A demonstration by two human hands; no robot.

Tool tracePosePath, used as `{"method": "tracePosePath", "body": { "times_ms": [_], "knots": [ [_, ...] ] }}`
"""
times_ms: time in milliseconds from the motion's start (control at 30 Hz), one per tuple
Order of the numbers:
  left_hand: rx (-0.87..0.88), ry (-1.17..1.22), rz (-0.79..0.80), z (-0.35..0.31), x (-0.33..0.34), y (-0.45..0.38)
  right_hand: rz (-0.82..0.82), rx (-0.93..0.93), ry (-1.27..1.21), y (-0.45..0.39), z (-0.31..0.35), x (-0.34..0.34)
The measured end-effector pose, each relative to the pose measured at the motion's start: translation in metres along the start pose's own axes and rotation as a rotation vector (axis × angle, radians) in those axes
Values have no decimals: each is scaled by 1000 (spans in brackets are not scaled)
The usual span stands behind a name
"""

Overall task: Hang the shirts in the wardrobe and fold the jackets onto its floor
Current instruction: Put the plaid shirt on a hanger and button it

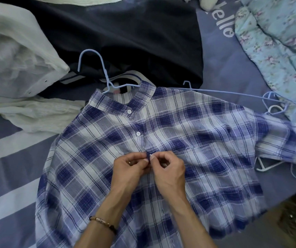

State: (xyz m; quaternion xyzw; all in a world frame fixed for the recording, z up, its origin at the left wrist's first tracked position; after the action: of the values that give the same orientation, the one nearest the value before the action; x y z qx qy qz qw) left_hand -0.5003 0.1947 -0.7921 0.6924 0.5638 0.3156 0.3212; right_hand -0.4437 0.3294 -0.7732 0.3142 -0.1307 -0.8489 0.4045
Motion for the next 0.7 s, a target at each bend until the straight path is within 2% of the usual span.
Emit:
{"method": "tracePosePath", "body": {
  "times_ms": [200,333,500,600,700],
  "knots": [
    [-82,30,43,8,3,-4,140,110,-71,-4,-7,3],
    [-103,0,58,9,6,-6,180,9,56,-3,-1,4],
    [-97,-44,65,5,11,-7,96,-231,266,2,11,3],
    [-71,-107,73,0,14,-7,32,-284,297,2,16,0],
    [1,-156,28,-7,12,-9,31,-235,267,0,13,-2]
  ]
}}
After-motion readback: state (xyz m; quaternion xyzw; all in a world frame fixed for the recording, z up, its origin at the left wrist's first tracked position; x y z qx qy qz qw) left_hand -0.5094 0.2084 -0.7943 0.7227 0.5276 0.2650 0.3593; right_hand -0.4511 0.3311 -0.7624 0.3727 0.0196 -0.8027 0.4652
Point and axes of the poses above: each hand's wrist, its own y-axis away from the middle knuckle, its own x-axis out of the palm, z = x × y, the point moved 9 cm from there along -y, towards the middle knuckle, and after that the axes turned 1 degree about z, right-handed, at the moved point
